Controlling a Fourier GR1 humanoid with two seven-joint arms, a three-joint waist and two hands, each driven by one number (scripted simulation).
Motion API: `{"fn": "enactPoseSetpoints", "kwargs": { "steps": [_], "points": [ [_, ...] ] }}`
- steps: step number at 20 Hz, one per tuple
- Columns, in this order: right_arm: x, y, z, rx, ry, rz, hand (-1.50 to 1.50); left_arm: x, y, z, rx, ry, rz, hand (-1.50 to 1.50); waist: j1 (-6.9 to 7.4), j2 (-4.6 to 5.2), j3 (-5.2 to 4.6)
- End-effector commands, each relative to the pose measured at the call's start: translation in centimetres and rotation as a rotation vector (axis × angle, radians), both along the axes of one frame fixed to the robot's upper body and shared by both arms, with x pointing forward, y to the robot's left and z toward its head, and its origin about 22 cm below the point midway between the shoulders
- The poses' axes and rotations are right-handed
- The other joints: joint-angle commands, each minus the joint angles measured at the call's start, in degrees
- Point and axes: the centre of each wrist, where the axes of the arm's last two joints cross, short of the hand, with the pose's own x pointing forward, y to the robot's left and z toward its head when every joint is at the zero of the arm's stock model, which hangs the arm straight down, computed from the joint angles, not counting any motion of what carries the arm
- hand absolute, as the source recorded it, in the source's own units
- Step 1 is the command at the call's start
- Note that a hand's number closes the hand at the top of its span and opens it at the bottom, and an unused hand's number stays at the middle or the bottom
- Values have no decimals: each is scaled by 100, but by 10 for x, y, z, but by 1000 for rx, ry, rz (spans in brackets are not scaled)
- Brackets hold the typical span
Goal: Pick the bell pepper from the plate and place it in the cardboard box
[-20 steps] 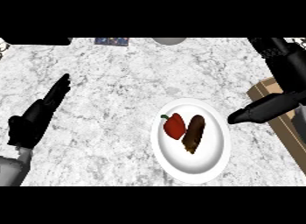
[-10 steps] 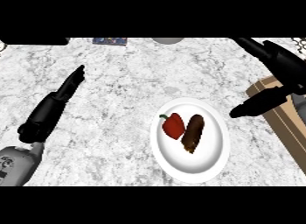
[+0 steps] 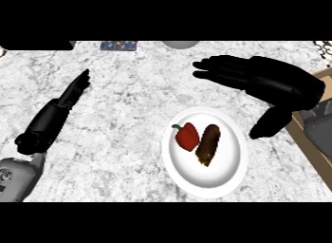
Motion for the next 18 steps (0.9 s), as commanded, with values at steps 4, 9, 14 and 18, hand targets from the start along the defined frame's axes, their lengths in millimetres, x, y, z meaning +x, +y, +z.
{"fn": "enactPoseSetpoints", "kwargs": {
  "steps": [4,9,14,18],
  "points": [
    [-35,62,7,-291,-64,17,-150,1,0,4,-1,5,13,0,-52,-15,3],
    [-68,94,-3,-388,-62,-32,-150,-1,9,3,-4,1,22,0,-76,-12,4],
    [-83,94,-33,-449,0,-92,-150,-5,22,-1,-2,-14,20,0,-76,11,7],
    [-84,100,-46,-471,15,-91,-150,-2,19,7,2,3,7,0,-54,17,10]
  ]
}}
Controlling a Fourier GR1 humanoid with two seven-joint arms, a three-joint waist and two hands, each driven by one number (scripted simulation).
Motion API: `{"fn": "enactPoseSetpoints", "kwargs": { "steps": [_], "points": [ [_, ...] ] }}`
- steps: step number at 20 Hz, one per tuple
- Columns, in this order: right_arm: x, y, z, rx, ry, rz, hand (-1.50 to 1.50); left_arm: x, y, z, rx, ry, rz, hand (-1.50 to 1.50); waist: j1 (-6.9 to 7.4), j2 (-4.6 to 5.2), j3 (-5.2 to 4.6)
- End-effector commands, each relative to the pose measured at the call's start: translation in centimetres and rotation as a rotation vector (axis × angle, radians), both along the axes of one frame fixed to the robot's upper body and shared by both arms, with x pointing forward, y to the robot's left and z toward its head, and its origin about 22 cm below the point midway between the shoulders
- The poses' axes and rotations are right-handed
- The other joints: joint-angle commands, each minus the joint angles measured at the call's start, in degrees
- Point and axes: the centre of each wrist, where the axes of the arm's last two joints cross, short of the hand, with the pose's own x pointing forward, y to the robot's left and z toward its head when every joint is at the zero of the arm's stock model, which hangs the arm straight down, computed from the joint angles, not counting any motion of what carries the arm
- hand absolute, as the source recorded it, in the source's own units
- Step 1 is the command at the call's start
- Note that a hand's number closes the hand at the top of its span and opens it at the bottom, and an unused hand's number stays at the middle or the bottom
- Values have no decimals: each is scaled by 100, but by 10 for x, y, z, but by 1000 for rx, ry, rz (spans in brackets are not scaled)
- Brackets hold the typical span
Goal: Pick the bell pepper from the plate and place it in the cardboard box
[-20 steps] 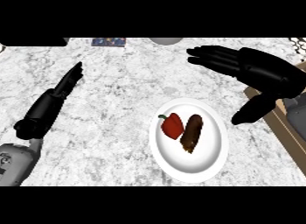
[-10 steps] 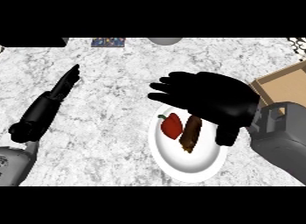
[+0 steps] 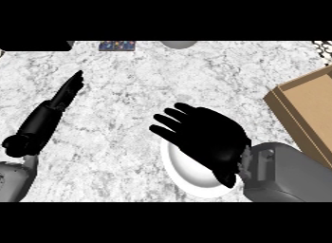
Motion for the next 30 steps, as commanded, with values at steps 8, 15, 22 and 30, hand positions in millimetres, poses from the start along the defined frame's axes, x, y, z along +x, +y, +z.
{"fn": "enactPoseSetpoints", "kwargs": {
  "steps": [8,15,22,30],
  "points": [
    [-10,13,-37,-75,-75,-70,-150,-10,-18,4,-7,17,7,0,21,8,5],
    [3,23,-43,-78,-96,-65,-150,4,-18,10,4,-4,-11,0,11,13,4],
    [2,25,-73,-126,-110,-90,-150,16,-16,4,6,-9,-16,0,-8,15,4],
    [25,21,-104,-115,-53,-74,-150,-6,-6,-3,15,7,-1,0,26,14,4]
  ]
}}
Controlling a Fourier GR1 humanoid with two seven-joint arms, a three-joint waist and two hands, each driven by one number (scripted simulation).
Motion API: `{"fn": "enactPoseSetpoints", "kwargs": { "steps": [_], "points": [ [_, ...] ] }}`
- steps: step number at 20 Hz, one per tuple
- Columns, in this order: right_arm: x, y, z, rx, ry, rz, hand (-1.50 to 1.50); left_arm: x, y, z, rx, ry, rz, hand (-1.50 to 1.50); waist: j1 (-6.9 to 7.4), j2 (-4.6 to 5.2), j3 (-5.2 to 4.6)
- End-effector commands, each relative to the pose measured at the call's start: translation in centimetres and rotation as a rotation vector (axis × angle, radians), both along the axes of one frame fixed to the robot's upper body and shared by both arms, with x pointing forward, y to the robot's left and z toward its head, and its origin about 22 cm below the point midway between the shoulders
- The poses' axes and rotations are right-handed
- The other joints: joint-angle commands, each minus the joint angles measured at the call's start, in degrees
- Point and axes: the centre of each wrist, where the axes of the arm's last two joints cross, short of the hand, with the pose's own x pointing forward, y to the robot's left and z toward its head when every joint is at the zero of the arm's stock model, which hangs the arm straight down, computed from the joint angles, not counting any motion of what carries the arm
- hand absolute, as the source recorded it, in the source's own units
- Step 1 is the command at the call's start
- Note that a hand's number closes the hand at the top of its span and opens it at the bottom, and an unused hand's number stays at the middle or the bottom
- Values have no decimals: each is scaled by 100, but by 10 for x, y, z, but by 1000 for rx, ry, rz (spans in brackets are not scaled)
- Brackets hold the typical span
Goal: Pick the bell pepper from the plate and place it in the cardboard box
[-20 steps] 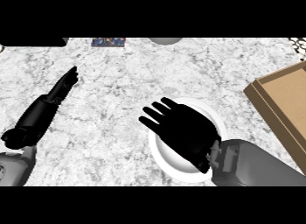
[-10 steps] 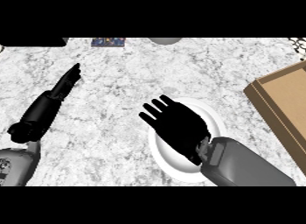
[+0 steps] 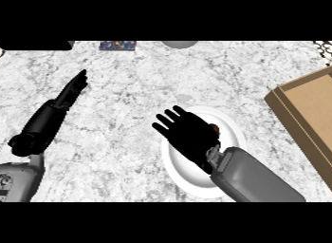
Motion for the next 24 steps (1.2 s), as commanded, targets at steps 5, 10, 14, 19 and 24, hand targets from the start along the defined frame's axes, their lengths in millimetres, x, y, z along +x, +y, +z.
{"fn": "enactPoseSetpoints", "kwargs": {
  "steps": [5,10,14,19,24],
  "points": [
    [5,10,-28,-41,-14,-3,-150,7,10,-2,5,-7,-5,0,-10,3,-1],
    [22,-9,-26,-52,-36,-57,-150,1,14,4,2,-13,10,0,-7,-2,-1],
    [32,-17,-41,-31,31,-53,-150,4,-11,2,6,-5,2,0,-8,3,0],
    [22,-13,-48,-58,12,19,150,12,-1,1,3,17,-2,0,-24,0,0],
    [33,-9,-64,7,-70,139,150,7,-3,7,-1,-1,1,0,8,9,1]
  ]
}}
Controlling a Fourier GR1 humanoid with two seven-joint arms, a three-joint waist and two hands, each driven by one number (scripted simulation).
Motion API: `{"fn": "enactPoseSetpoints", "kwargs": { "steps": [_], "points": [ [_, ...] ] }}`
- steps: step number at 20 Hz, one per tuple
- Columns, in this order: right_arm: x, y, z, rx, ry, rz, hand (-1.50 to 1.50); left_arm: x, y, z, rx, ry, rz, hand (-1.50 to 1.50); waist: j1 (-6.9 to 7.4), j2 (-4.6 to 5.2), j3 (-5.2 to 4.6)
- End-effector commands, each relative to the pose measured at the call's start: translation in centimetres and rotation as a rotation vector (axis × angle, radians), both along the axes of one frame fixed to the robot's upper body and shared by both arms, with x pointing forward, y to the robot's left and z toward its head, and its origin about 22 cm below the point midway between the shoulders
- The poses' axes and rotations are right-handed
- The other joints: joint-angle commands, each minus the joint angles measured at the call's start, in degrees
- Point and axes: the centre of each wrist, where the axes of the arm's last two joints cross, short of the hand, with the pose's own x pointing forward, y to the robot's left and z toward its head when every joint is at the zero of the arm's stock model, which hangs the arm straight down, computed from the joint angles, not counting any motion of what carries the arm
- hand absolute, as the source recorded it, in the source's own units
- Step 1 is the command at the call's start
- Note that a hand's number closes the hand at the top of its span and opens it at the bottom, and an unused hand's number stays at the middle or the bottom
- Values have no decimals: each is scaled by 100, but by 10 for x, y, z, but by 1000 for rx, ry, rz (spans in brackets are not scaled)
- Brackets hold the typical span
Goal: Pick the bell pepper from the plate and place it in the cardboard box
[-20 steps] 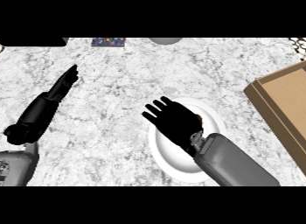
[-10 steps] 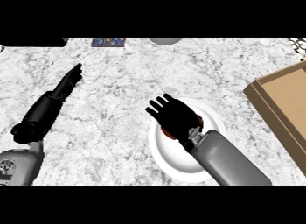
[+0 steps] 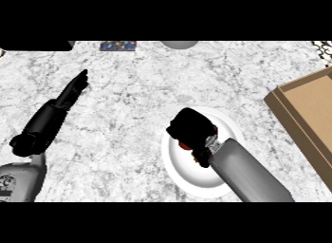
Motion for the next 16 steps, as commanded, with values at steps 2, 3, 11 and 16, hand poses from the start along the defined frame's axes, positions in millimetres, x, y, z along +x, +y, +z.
{"fn": "enactPoseSetpoints", "kwargs": {
  "steps": [2,3,11,16],
  "points": [
    [7,14,-8,64,-70,65,150,-7,13,-4,1,3,6,0,21,42,22],
    [8,-14,-17,63,-88,84,150,2,-11,-1,19,-12,-4,0,-10,42,23],
    [41,-87,-13,340,36,-738,150,-5,4,2,0,-14,21,0,-114,37,32],
    [39,-94,12,437,-149,-745,150,-6,18,0,0,-6,4,0,-43,23,22]
  ]
}}
